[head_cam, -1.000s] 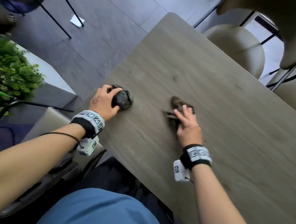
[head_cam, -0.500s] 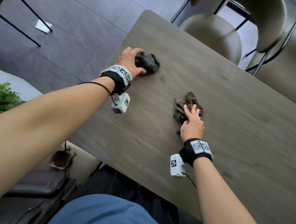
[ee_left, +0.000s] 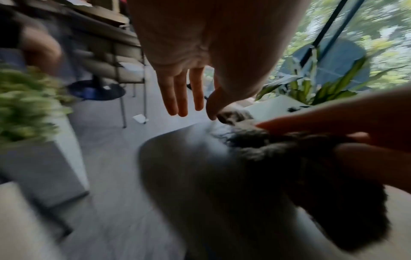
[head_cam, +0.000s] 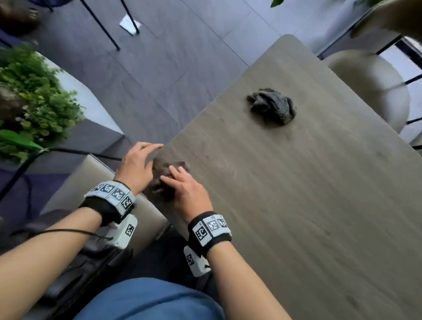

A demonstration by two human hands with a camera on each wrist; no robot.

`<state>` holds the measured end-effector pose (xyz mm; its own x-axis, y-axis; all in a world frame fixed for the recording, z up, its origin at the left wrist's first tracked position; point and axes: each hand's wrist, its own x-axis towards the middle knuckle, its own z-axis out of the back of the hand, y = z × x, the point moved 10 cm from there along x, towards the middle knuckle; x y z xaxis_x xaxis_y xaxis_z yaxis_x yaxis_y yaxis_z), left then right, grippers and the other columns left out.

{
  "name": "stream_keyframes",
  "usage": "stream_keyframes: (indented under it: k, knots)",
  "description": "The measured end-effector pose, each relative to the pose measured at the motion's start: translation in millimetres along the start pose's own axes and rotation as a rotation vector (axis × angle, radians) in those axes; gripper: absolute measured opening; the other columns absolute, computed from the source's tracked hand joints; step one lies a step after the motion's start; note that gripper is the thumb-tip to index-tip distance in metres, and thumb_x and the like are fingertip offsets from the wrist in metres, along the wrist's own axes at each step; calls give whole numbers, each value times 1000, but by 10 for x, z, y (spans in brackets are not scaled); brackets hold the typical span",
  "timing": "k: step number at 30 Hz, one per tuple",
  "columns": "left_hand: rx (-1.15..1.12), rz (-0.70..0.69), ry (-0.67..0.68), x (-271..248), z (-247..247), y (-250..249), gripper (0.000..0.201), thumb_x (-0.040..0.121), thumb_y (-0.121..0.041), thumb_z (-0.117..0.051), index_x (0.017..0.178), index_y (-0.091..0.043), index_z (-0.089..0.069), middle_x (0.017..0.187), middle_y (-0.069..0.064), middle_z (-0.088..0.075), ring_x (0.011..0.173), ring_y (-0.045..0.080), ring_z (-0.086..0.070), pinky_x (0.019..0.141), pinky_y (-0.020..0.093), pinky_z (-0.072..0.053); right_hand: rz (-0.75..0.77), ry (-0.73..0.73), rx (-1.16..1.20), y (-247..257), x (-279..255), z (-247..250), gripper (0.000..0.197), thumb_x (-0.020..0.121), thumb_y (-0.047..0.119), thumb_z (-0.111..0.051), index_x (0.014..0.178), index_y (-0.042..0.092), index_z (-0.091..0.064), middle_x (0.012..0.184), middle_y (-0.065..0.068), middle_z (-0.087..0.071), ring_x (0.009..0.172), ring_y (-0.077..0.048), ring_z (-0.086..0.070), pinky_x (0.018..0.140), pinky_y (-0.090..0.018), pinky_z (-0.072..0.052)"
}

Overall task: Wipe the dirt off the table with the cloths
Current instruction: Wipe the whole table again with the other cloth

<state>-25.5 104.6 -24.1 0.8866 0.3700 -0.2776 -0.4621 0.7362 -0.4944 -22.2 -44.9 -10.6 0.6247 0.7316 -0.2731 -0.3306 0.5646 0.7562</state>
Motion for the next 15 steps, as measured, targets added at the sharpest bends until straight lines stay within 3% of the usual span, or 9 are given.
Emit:
stream_keyframes:
  k: [1,3,6,8,10,12,15]
  knots:
    - [-9,41,6,-186,25,189,54,82,6,-66,131,-18,-66,123,10,-61,113,31,-61,104,40,-47,42,68,-21,75,40,-122,47,85,4,-51,127,20,-63,147,-3,-46,139,-26,-37,104,-43,-43]
    - [-29,99,36,-465,14,465,57,79,-1,-77,132,-20,-65,122,7,-62,111,28,-62,102,36,-46,70,24,-35,24,123,-46,47,83,1,-52,124,20,-66,144,-4,-50,137,-26,-41,103,-44,-46]
    - [-97,130,35,-654,-54,620,59,77,-8,-83,132,-23,-65,113,1,-64,96,23,-65,93,31,-49,-52,-290,-41,-481,291,602,57,73,-9,-48,119,18,-69,137,-7,-57,131,-29,-49,105,-38,-44]
    - [-157,136,-19,-662,-82,629,53,79,-9,-82,128,-23,-68,104,0,-64,87,22,-65,87,36,-55,-182,-439,-73,-878,408,1126,58,75,-6,-44,122,17,-67,139,-10,-55,133,-30,-47,109,-36,-39]
    - [-195,163,-79,-606,-67,621,42,82,-13,-79,122,-25,-71,100,1,-65,83,21,-66,82,40,-57,-279,-432,-161,-1151,584,1410,62,78,-6,-42,132,19,-60,148,-10,-45,139,-31,-37,114,-38,-33]
    - [-204,191,-100,-517,-48,595,34,84,-15,-77,117,-25,-73,100,1,-68,84,19,-67,84,38,-57,-334,-356,-297,-1201,702,1346,68,80,-6,-43,142,22,-48,157,-8,-30,145,-30,-24,118,-40,-23]
    - [-233,168,-82,-359,-37,491,29,88,-10,-69,114,-24,-73,98,2,-69,84,18,-67,87,37,-56,-223,-310,-350,-870,648,855,70,80,-9,-45,142,21,-48,157,-10,-28,145,-32,-23,118,-44,-22]
